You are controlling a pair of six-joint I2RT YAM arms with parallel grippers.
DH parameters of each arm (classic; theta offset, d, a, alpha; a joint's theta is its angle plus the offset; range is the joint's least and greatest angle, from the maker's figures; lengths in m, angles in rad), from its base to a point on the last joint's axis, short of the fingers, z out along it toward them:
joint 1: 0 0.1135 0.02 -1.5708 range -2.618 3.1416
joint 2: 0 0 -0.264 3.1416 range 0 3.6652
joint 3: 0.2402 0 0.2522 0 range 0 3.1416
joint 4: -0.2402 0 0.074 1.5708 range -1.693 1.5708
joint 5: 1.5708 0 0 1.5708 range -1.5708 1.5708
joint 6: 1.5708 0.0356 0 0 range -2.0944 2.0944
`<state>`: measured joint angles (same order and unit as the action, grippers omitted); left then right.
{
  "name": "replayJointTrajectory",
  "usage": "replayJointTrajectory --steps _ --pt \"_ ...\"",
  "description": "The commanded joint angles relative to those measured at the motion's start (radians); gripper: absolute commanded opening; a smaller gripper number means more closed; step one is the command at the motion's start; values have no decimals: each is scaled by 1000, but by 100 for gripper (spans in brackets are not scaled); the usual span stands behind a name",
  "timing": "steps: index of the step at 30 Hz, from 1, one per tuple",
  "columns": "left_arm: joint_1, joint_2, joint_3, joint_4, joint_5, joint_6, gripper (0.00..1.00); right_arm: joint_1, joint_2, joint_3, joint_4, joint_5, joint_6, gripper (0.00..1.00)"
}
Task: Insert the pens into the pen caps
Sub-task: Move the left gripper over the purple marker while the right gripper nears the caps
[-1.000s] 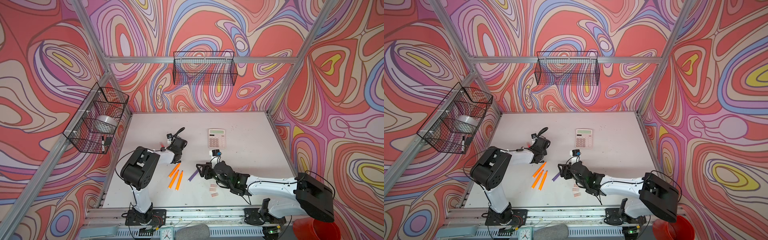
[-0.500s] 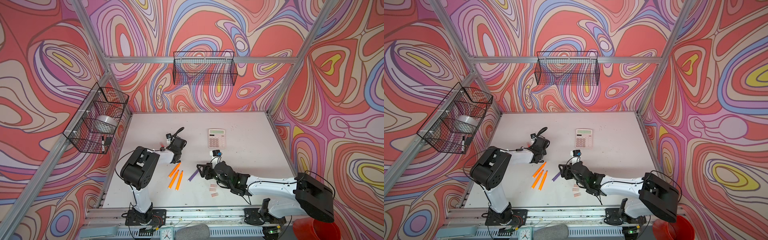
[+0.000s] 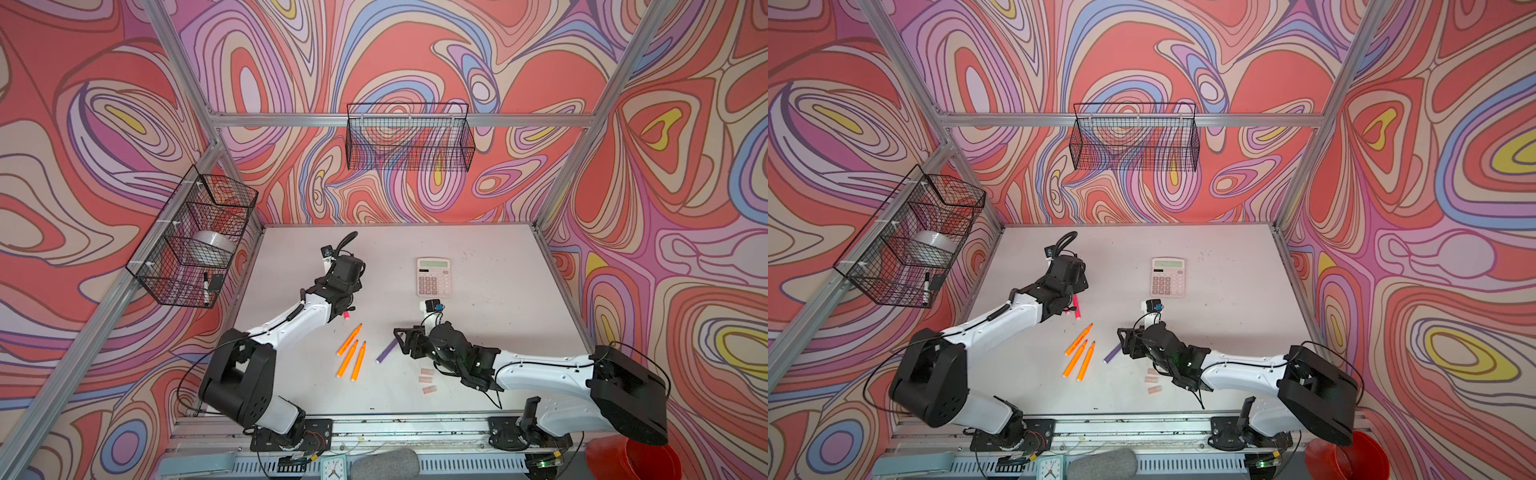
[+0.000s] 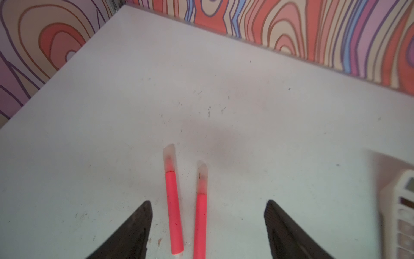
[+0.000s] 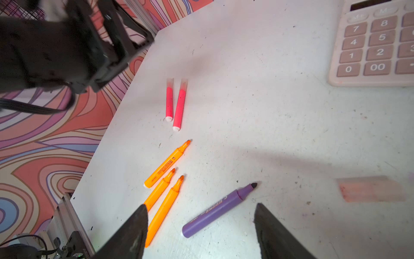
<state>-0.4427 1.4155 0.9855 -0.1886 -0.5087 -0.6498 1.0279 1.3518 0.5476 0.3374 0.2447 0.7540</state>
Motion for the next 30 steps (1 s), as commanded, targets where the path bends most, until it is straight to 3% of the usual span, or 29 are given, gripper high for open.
replayJointTrajectory --steps 1,2,4,7,9,11,15,20,26,30 --pt "8 -120 -44 -96 -46 -72 98 -6 14 -6 27 -11 4 77" --pt "7 -160 -96 -44 -61 -71 100 -8 17 -5 31 -12 4 77" --pt "7 -235 -205 83 -26 -10 92 -9 21 -1 28 -20 4 77" --pt "7 -324 -273 89 146 79 95 -12 21 0 27 -22 2 77" --pt "8 -357 -285 62 275 119 91 -14 17 -1 28 -22 2 76" --pt "8 -371 -283 19 373 134 100 -13 9 -5 27 -19 2 77" --pt "-5 -341 -284 -37 532 137 87 -17 -10 -8 12 0 3 76" --pt "-120 -253 -290 -51 621 160 85 -38 -45 -6 -67 55 27 73" --pt "-163 -174 -318 55 908 125 82 -101 -108 -40 -119 34 69 69" --pt "-164 -165 -329 29 930 116 81 -114 -140 -48 -163 41 73 68"
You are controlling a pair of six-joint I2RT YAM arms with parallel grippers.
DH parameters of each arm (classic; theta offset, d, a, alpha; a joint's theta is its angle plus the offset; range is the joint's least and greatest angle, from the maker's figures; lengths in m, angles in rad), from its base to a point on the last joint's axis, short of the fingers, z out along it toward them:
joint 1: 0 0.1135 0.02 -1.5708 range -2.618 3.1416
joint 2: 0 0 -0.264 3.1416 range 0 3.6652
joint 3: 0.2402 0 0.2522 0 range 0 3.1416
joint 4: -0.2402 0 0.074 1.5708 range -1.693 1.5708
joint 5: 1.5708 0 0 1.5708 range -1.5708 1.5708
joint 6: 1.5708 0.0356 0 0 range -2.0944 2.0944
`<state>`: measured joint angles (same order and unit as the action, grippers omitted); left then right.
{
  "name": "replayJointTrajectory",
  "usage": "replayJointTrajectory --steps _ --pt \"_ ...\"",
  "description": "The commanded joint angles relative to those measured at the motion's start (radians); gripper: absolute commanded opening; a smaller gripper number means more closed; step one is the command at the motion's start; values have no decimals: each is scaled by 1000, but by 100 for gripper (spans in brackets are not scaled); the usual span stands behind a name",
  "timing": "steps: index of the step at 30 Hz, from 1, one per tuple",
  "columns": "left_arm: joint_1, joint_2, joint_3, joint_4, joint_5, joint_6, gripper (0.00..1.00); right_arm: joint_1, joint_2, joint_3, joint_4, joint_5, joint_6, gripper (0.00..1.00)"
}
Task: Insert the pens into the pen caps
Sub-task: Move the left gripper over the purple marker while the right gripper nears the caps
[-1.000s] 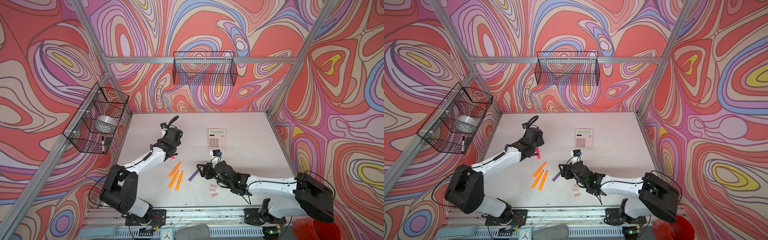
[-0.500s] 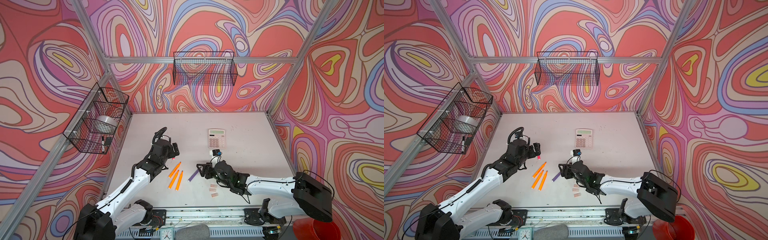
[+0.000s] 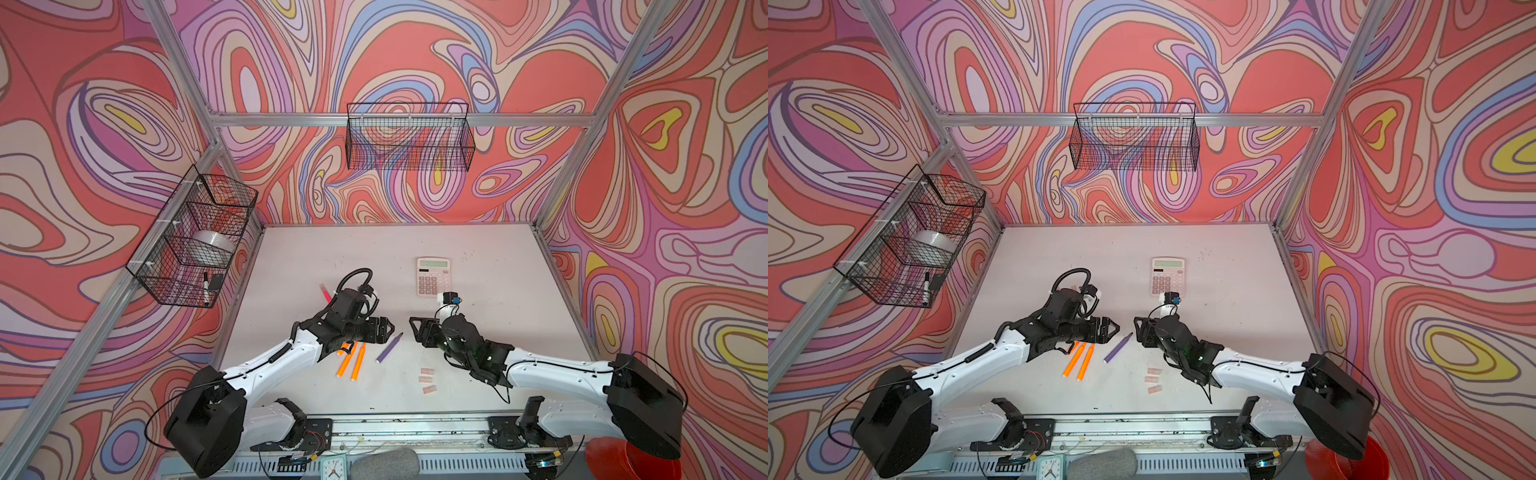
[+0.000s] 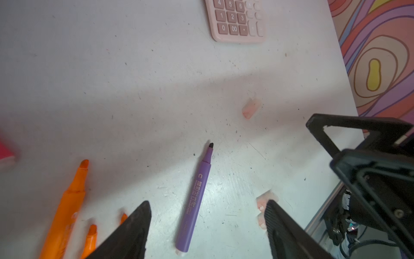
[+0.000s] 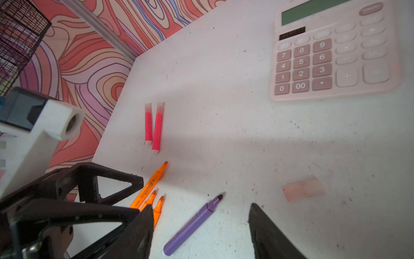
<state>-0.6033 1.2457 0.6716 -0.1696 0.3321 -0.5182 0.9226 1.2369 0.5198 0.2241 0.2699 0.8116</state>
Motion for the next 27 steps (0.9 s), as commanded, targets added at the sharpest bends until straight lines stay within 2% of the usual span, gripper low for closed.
replayJointTrajectory --steps 1,4,13,21,27 --pt "-3 4 -16 9 100 -18 81 -11 -32 -27 -49 17 15 68" --pt "-4 0 -30 34 152 -43 81 -13 -47 -42 -43 20 21 68" --pt "-9 50 -27 52 181 -52 80 -15 -91 -80 -51 19 38 66" --pt "-48 129 17 3 94 -18 80 -15 -107 -82 -63 31 37 66" --pt "-96 205 98 -116 -84 -9 76 -16 -91 -77 -65 35 38 66"
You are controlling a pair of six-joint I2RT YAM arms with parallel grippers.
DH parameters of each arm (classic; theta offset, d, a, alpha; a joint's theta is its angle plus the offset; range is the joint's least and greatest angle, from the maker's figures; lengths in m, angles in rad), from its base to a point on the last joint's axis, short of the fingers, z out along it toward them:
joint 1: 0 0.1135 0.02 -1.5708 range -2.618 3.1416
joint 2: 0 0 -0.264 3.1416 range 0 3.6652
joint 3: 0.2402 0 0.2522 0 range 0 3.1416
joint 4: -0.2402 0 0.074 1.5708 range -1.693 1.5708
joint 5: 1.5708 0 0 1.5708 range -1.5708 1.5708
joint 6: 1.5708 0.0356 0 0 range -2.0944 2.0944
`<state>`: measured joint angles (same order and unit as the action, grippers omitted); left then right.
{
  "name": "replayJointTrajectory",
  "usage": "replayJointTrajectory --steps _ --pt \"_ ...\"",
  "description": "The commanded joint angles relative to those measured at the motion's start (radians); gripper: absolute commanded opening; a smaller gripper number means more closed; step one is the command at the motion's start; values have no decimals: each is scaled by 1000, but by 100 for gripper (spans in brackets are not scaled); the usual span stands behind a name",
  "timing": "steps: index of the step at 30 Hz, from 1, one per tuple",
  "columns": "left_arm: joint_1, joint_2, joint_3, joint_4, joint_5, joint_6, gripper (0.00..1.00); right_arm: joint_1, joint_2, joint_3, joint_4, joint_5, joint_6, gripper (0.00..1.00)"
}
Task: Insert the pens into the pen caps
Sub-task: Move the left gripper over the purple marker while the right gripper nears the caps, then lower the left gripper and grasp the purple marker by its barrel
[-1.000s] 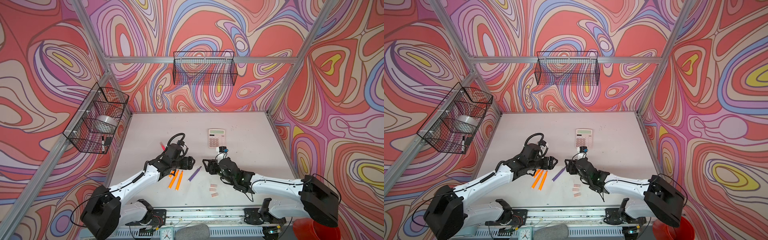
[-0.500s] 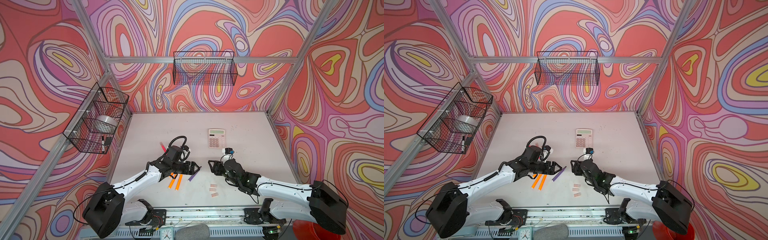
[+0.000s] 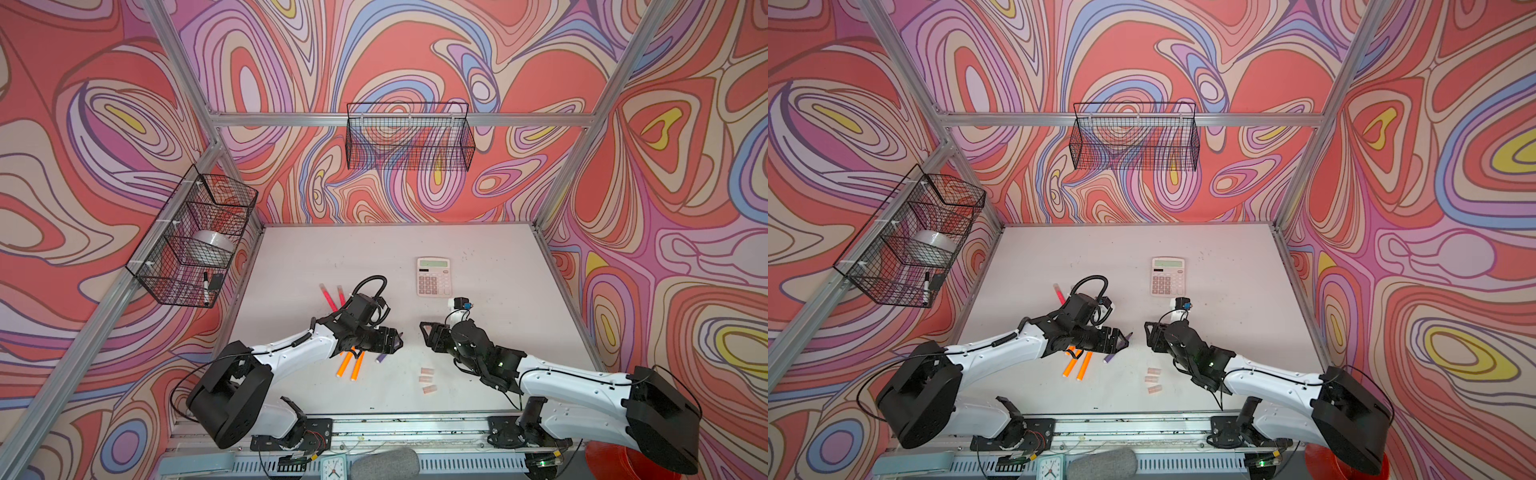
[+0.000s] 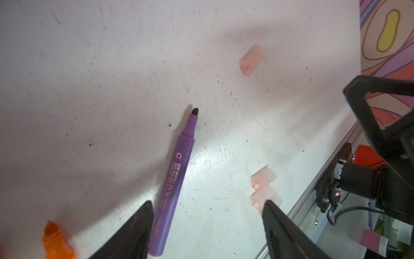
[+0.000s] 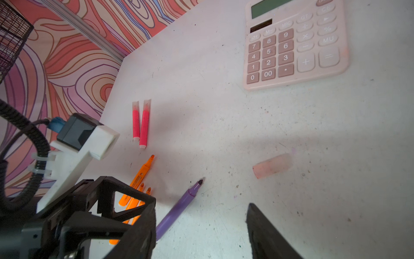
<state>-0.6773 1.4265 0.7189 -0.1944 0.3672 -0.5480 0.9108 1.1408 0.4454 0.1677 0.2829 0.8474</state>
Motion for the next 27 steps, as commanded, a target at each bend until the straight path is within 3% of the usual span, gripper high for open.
replayJointTrajectory --steps 1,11,15,19,27 --pt "-36 37 67 -115 -153 26 75 -4 9 -2 -7 24 1 66" --pt "-182 193 207 -250 -362 68 64 -3 43 23 -13 18 -5 65" --pt "-197 229 234 -298 -429 71 57 -4 38 16 -11 23 -4 65" --pt "-197 245 230 -311 -466 59 55 -4 28 16 -18 27 -4 65" --pt "-212 266 213 -319 -475 50 40 -4 27 11 -15 32 -3 65"
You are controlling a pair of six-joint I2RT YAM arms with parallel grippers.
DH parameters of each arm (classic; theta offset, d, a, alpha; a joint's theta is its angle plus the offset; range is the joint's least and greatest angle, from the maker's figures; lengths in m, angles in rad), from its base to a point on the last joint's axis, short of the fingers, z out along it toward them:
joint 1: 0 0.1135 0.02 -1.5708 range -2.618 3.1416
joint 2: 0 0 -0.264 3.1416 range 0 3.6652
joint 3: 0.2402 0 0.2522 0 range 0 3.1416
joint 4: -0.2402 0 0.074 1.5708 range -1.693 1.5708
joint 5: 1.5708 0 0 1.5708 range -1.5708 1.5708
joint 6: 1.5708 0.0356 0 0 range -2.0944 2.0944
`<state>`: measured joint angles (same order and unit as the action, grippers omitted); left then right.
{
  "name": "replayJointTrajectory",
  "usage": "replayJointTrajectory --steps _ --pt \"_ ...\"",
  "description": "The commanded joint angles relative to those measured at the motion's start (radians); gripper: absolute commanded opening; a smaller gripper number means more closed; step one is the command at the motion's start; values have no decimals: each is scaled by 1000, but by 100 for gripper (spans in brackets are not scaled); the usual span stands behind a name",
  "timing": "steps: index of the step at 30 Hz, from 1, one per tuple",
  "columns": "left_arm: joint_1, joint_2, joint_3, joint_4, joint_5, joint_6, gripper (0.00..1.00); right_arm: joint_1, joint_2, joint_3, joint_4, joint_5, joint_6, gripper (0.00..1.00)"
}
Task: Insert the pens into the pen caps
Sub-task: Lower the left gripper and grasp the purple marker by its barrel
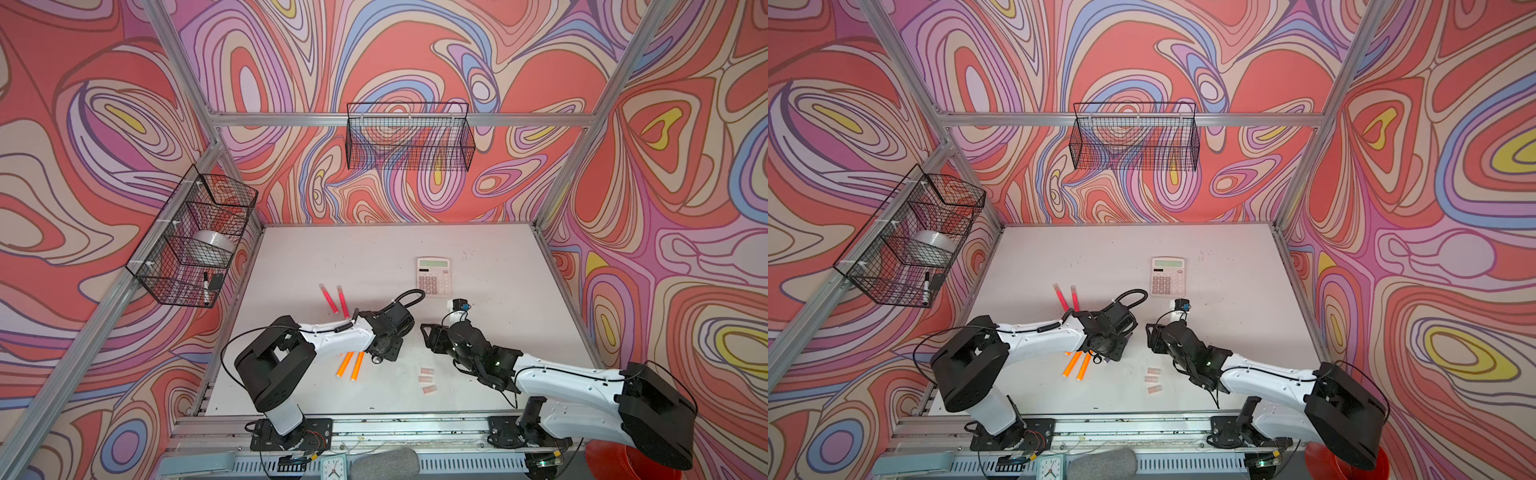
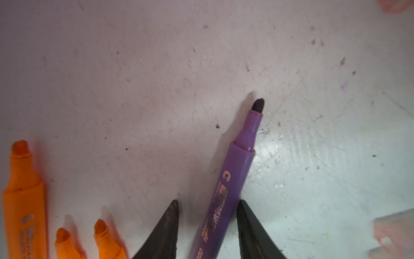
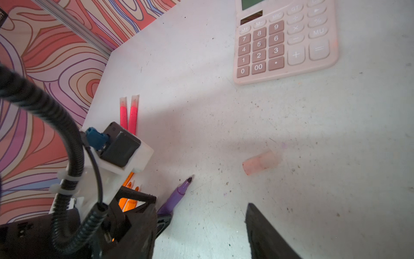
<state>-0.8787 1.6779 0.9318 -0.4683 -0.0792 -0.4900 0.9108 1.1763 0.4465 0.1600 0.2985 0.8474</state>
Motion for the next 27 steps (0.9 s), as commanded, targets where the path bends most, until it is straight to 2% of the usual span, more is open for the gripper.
replayJointTrajectory --steps 1,12,18,22,27 --pt "-10 13 -3 -46 -30 -10 39 -4 -9 12 -11 14 -3 65" --pt "-20 -25 -73 -34 -19 -44 44 -4 -24 6 -16 17 2 64" --pt "-27 -24 -91 -11 -8 -45 35 -3 -12 15 -20 9 4 64" --pt "-27 -13 -99 14 -7 -42 23 -4 -6 12 -11 8 10 63" --pt "-26 -33 -93 46 6 -42 16 -3 33 21 38 -25 5 63"
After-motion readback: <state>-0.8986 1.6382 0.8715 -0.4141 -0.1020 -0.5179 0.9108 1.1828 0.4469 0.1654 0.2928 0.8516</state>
